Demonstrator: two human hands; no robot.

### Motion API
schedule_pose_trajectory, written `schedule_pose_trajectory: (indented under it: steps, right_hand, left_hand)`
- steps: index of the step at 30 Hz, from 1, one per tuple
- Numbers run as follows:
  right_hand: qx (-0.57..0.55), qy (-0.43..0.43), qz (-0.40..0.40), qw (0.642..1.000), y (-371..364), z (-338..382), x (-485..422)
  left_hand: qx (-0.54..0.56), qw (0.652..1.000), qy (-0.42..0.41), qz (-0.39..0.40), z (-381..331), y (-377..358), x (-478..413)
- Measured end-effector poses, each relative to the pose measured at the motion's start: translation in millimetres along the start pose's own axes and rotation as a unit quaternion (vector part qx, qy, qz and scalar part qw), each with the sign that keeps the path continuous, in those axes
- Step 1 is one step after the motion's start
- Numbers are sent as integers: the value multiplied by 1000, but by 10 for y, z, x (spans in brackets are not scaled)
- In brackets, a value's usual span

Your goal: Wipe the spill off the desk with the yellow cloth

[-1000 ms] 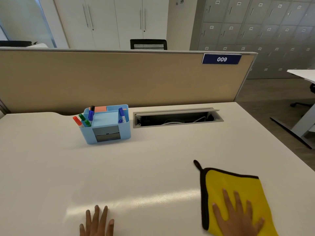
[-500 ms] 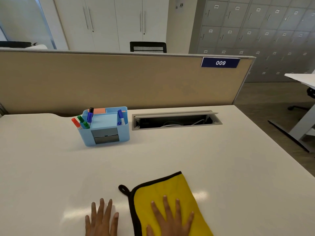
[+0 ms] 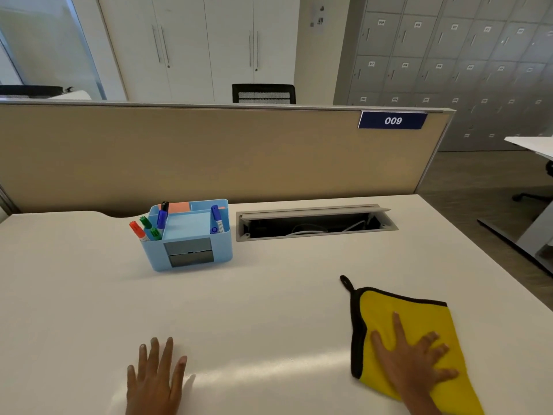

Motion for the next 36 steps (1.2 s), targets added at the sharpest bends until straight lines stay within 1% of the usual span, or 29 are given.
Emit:
schedule_pose_trajectory:
  steps: [2, 5, 8, 10, 13, 15, 16, 18, 20, 22, 23, 24, 25, 27, 29, 31, 34, 35, 36]
  right_hand:
    - [-2, 24, -5, 1000, -3, 217, -83]
    - [1, 100, -9, 995, -60, 707, -24]
    - [16, 218, 4, 976, -151, 1295, 407]
    - [-6, 299, -33, 954, -140, 1544, 855]
    - [-85, 376, -53, 921, -130, 1531, 1361]
    - [-120, 411, -103, 898, -66, 1346, 1440]
    - [-114, 421, -122, 892, -52, 1229, 1413]
    - [-97, 421, -152, 889, -12, 992, 1263]
    - [-113, 395, -192, 891, 145, 811, 1041]
    - [-118, 315, -160, 928, 157, 628, 710]
    - [-98, 252, -140, 953, 138, 521, 511]
    - [-48, 193, -118, 973, 107, 436, 330]
    - [1, 157, -105, 982, 91, 398, 181]
    - [14, 123, -83, 989, 43, 447, -99]
    - [-1, 128, -57, 990, -11, 659, -297]
    - [-3, 156, -30, 987, -47, 985, -386]
    - [2, 230, 13, 973, -161, 1531, -352]
    - [3, 259, 35, 965, -232, 1702, -270]
    - [1, 289, 51, 956, -282, 1869, -157]
  left_hand:
    - [-32, 999, 3, 6, 45, -83, -75]
    - [-11, 999, -16, 26, -42, -218, -79]
    - [-14, 999, -47, 17, -111, -321, -66]
    - [7, 999, -25, 23, -59, -362, -76]
    - [17, 1000, 2, -13, 61, -353, -152]
    - [-1, 1000, 8, -26, 141, -350, -184]
    - [-11, 999, 12, -29, 170, -350, -205]
    - [-20, 999, 15, -28, 201, -354, -247]
    - [-13, 999, 16, -30, 187, -340, -298]
    - [-13, 999, 11, -29, 157, -343, -347]
    - [-11, 1000, 13, -25, 150, -350, -365]
    - [-2, 1000, 16, -24, 140, -344, -390]
    - [13, 999, 25, -25, 134, -335, -393]
    - [30, 999, 35, -23, 100, -313, -374]
    - [48, 998, 42, -13, 31, -269, -343]
    - [49, 998, 47, 3, -14, -234, -337]
    - [-9, 999, 30, 9, -81, -176, -335]
    - [-5, 1000, 22, 6, -116, -169, -332]
    - [13, 1000, 24, -13, -105, -171, -314]
Point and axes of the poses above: each hand's wrist, its own x-axis away from the middle knuckle, its own y-axis out of the back of the hand, z = x × y, the point moved 10 cm from there along -x, towards the middle knuckle, and after that the axes turned 10 degrees about -z, right-handed, at the moved point
